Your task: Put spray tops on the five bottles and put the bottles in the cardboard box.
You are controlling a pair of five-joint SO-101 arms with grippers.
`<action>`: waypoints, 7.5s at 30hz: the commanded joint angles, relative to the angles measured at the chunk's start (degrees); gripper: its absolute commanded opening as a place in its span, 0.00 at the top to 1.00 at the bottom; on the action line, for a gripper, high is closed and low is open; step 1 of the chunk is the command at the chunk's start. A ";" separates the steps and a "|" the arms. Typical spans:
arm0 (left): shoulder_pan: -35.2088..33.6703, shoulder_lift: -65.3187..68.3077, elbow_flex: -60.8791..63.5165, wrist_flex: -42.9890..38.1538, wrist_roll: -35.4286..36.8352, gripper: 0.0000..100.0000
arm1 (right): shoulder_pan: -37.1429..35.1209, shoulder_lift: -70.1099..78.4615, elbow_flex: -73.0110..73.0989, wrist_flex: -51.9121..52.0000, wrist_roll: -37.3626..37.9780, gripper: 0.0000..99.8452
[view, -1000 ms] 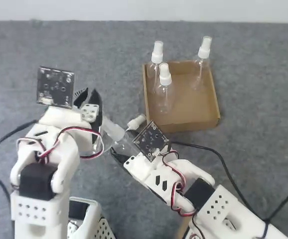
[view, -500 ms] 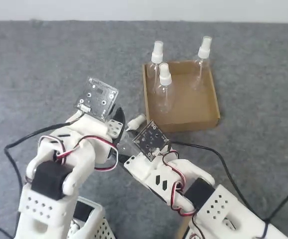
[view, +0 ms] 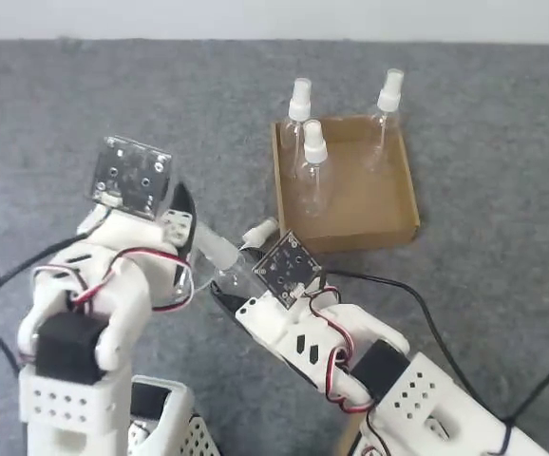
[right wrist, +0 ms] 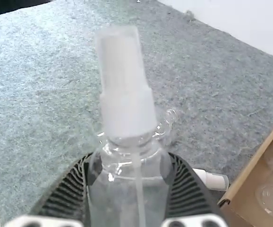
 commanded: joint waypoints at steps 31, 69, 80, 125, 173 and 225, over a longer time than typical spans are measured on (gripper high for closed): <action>-5.27 0.62 -7.43 1.23 -5.10 0.90 | 0.75 -1.89 -0.44 -1.54 -0.44 0.99; -2.02 -11.16 24.66 -18.55 9.76 0.90 | 19.38 3.91 -18.99 -0.84 -0.26 0.99; 6.68 -38.07 38.29 -18.55 6.68 0.80 | 18.95 31.34 -46.77 7.43 -0.70 0.99; 10.90 -35.16 41.63 -20.22 6.24 0.80 | 39.69 31.25 -61.54 40.31 13.98 0.99; 2.64 -34.81 45.32 -27.87 6.59 0.99 | 47.25 70.46 -61.10 7.69 6.51 0.99; 2.90 -34.81 45.85 -27.96 6.33 0.99 | 46.55 72.57 -61.54 7.16 7.03 0.85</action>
